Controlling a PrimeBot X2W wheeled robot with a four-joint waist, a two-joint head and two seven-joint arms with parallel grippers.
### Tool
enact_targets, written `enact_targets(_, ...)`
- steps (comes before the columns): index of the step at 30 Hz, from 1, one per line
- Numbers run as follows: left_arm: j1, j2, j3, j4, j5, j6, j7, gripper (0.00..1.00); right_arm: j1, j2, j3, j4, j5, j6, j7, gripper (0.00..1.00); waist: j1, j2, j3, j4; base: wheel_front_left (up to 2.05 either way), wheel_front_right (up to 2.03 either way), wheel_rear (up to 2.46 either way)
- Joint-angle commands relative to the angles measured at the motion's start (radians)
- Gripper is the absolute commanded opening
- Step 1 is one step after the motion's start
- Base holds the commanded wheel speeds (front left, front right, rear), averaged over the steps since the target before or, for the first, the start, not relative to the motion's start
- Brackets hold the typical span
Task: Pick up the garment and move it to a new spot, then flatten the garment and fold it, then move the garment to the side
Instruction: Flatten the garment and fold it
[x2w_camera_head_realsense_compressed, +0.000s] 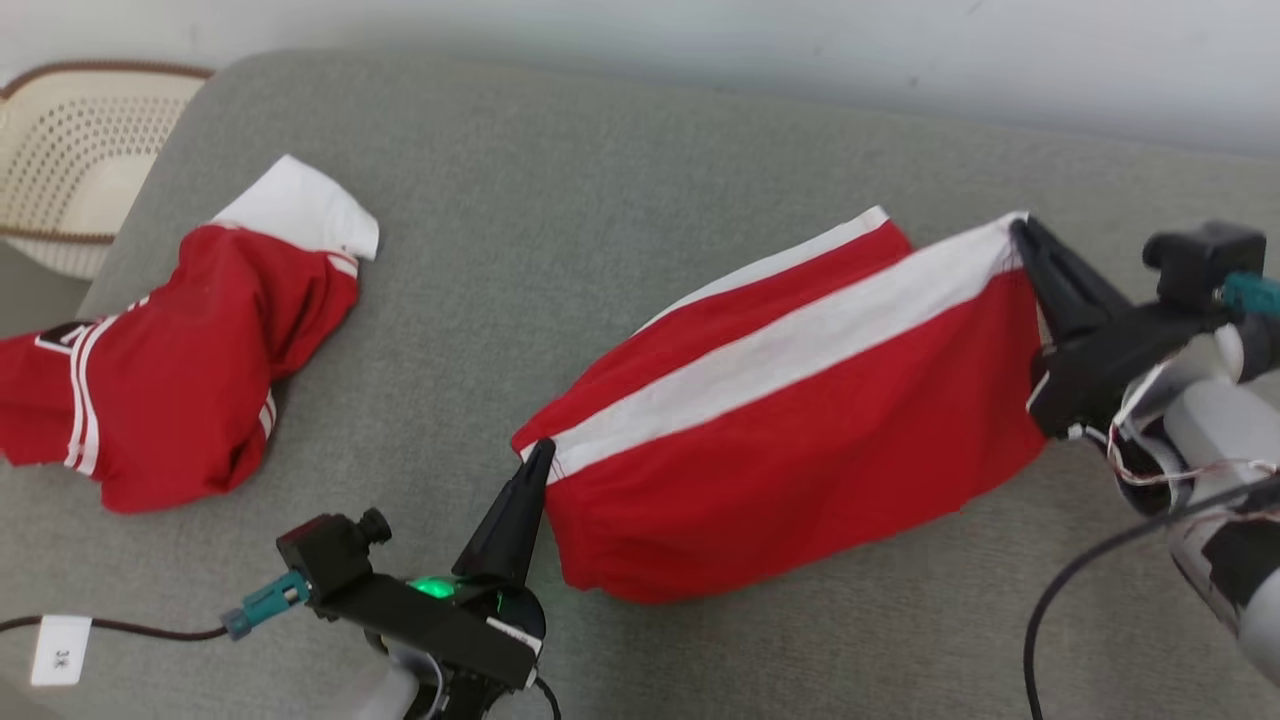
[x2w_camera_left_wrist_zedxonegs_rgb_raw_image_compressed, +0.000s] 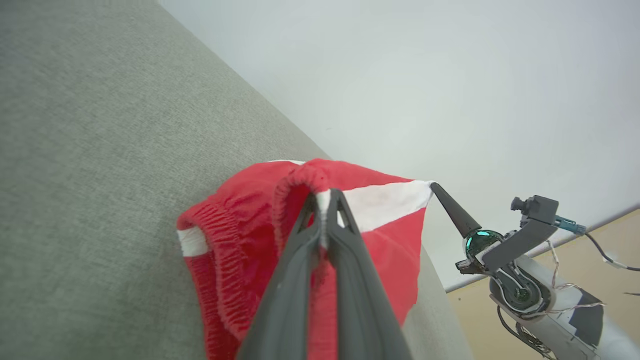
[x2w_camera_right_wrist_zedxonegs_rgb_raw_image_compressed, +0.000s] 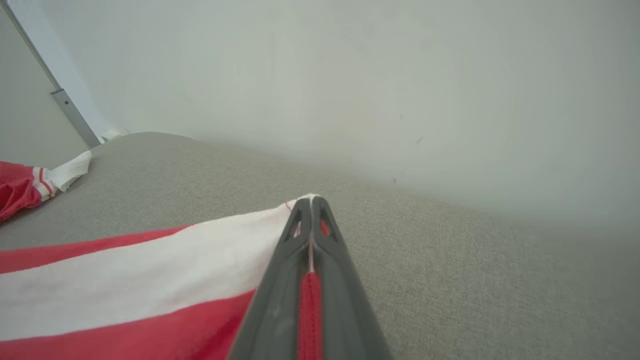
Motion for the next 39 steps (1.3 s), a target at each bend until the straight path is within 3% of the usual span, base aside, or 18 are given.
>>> enact_targets(1, -0.018, -0.004, 0.000, 0.007, 0.007, 0.000, -0.001, 0.00, -0.031, 0.008, 0.006, 0.028, -0.009, 0.000, 0.001, 0.00, -0.0003, -0.0003, 0.061, 0.050, 0.00, 0.00, 0.00)
enact_targets(7, -0.081, -0.026, -0.005, 0.043, 0.034, 0.000, -0.001, 0.00, -0.144, 0.040, 0.032, 0.128, -0.026, 0.000, 0.001, 0.00, -0.0003, -0.0003, 0.124, 0.076, 0.00, 0.00, 0.00)
enact_targets(18, -0.179, -0.064, -0.032, 0.071, 0.053, 0.000, -0.001, 0.00, -0.266, 0.039, 0.098, 0.222, -0.030, 0.000, 0.017, 0.00, -0.0003, -0.0003, 0.206, 0.121, 0.00, 0.00, 0.00)
enact_targets(30, -0.169, -0.105, 0.040, 0.110, 0.138, 0.000, -0.001, 0.00, -0.320, 0.063, 0.155, 0.305, 0.000, 0.000, 0.005, 0.00, -0.0003, -0.0003, 0.226, 0.126, 0.00, 0.00, 0.00)
enact_targets(31, -0.166, -0.105, 0.047, 0.113, 0.138, 0.000, -0.001, 0.06, -0.324, 0.066, 0.155, 0.313, 0.003, 0.000, 0.001, 0.00, -0.0003, -0.0003, 0.226, 0.124, 0.00, 0.00, 0.00)
enact_targets(32, -0.166, -0.106, 0.051, 0.116, 0.143, 0.000, -0.001, 0.27, -0.324, 0.069, 0.156, 0.321, 0.006, 0.000, -0.002, 0.11, -0.0003, -0.0003, 0.225, 0.122, 0.00, 0.00, 0.00)
enact_targets(33, -0.167, -0.106, 0.055, 0.120, 0.157, 0.000, -0.001, 0.90, -0.325, 0.071, 0.158, 0.329, 0.007, 0.000, -0.004, 0.65, -0.0003, -0.0003, 0.224, 0.120, 0.00, 0.00, 0.00)
enact_targets(34, -0.166, -0.107, 0.061, 0.125, 0.167, 0.000, -0.001, 1.00, -0.325, 0.074, 0.160, 0.334, 0.011, 0.000, -0.009, 0.85, -0.0003, -0.0003, 0.221, 0.118, 0.00, 0.00, 0.00)
enact_targets(35, -0.163, -0.109, 0.068, 0.126, 0.175, 0.000, -0.001, 1.00, -0.324, 0.078, 0.161, 0.335, 0.014, 0.000, -0.012, 1.00, -0.0003, -0.0003, 0.218, 0.116, 0.00, 0.00, 0.00)
enact_targets(39, -0.136, -0.111, 0.116, 0.147, 0.236, 0.000, -0.001, 1.00, -0.299, 0.085, 0.154, 0.344, 0.027, 0.000, -0.029, 1.00, -0.0003, -0.0003, 0.191, 0.103, 0.00, 0.00, 0.00)
